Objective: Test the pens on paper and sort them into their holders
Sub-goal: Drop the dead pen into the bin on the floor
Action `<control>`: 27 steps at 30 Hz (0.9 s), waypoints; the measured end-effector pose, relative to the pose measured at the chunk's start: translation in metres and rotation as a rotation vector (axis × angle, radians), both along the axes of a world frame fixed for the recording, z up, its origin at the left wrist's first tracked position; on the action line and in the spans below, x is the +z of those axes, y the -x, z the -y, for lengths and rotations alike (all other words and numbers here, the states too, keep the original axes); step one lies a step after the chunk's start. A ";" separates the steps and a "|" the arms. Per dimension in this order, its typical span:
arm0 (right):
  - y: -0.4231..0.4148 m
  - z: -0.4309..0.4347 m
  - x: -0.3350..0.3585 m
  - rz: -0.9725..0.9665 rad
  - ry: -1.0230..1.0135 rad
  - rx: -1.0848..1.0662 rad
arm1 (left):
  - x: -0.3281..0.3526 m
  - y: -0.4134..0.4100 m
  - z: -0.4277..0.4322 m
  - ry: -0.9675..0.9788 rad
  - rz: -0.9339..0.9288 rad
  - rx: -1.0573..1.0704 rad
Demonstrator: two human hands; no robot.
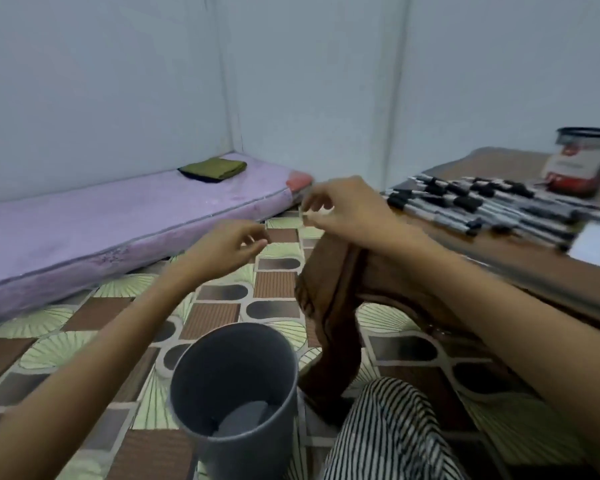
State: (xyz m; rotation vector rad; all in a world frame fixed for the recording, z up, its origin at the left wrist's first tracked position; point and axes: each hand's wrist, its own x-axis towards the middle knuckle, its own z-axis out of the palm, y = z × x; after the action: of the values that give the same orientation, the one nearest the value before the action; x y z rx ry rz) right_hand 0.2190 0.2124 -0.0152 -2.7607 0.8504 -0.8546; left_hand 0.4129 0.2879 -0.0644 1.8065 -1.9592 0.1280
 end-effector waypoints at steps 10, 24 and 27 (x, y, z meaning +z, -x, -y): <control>0.203 0.037 0.064 -0.013 0.079 -0.531 | 0.085 0.184 0.120 0.210 0.048 -0.511; 0.477 -0.009 0.026 -0.137 -0.199 -1.097 | 0.064 0.448 0.172 -0.010 0.280 -0.971; 0.516 -0.022 0.025 -0.112 -0.237 -1.107 | 0.050 0.454 0.171 -0.118 0.329 -0.994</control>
State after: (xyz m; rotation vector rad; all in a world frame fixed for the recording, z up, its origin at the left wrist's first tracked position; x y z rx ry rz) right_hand -0.2967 0.2343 0.0100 -1.9893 2.3722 -0.6066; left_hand -0.0407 0.1167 -0.0145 0.7086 -2.9042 -0.0234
